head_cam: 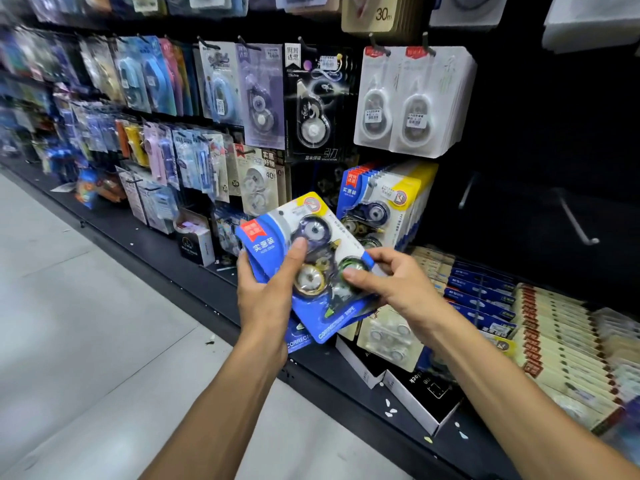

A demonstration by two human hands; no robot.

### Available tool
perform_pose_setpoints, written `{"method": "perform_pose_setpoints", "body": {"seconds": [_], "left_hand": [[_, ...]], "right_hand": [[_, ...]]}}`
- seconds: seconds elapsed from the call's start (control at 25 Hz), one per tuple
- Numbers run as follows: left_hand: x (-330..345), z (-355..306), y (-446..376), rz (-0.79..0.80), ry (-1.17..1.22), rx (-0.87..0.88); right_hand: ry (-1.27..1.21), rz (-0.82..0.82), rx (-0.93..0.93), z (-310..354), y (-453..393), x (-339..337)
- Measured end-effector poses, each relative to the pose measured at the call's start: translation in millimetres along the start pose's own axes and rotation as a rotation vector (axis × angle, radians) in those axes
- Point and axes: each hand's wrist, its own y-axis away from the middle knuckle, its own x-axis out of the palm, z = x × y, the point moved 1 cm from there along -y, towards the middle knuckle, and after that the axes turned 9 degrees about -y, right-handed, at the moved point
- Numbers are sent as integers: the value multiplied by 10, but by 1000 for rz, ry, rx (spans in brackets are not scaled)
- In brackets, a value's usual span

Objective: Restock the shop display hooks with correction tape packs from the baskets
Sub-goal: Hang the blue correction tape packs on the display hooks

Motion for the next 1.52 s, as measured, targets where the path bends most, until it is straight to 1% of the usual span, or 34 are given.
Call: {"method": "perform_pose_setpoints", "body": {"seconds": [0.08,0.16,0.24,0.32,0.4,0.48,0.64,0.76,0.8,0.84,0.96,1.0,1.04,1.08,1.16,1.2,1.24,1.28,1.36,1.4,1.44,1.52], "left_hand": [[-9,7,-4,10,71,-71],[14,44,-30,-33,114,-105],[25,84,-80,-170,52,-75],[-33,90,-147,-322,-62,5],[-123,62,-221,-426,-92,70],[-192,29,-265,-478,-84,102],[-203,16,-233,-440,-56,137],[-207,-1,-215,-425,-40,146],[-212,-13,-212,-421,-40,155],[-212,-17,-213,-414,-43,154],[-180,-12,-172,-378,-66,140],[-164,-11,-151,-361,-61,130],[-147,-14,-136,-337,-57,119],[-130,-14,-127,-308,-45,103],[-81,-27,-102,-234,9,70],[-54,-28,-92,-203,18,54],[-30,-23,-84,-176,9,41],[-5,-18,-74,-148,-1,30],[63,-1,-33,-68,2,2],[101,6,-7,-32,10,-3],[141,5,21,-6,9,-3],[207,-15,78,47,8,-10]], "right_hand": [[-181,-116,29,44,-22,-42],[-286,-261,22,53,-78,-96],[-276,-429,-2,51,-159,-162],[-181,-518,-8,66,-221,-233],[-85,-509,-19,71,-253,-273],[23,-477,-39,59,-240,-245],[139,-487,-64,-3,-245,-156],[331,-521,-14,-102,-396,-165],[375,-514,41,-150,-457,-170],[349,-485,122,-193,-511,-174],[64,-290,431,-268,-547,-161],[56,-259,487,-304,-540,-179],[75,-280,506,-338,-522,-196],[111,-342,479,-364,-489,-213],[150,-469,332,-376,-385,-244],[98,-470,236,-357,-319,-256],[8,-410,142,-308,-246,-257],[-57,-295,64,-248,-164,-243],[-22,-33,1,-134,10,-187],[17,50,0,-96,76,-164],[47,74,3,-65,120,-154],[44,30,20,-9,179,-200]]}}
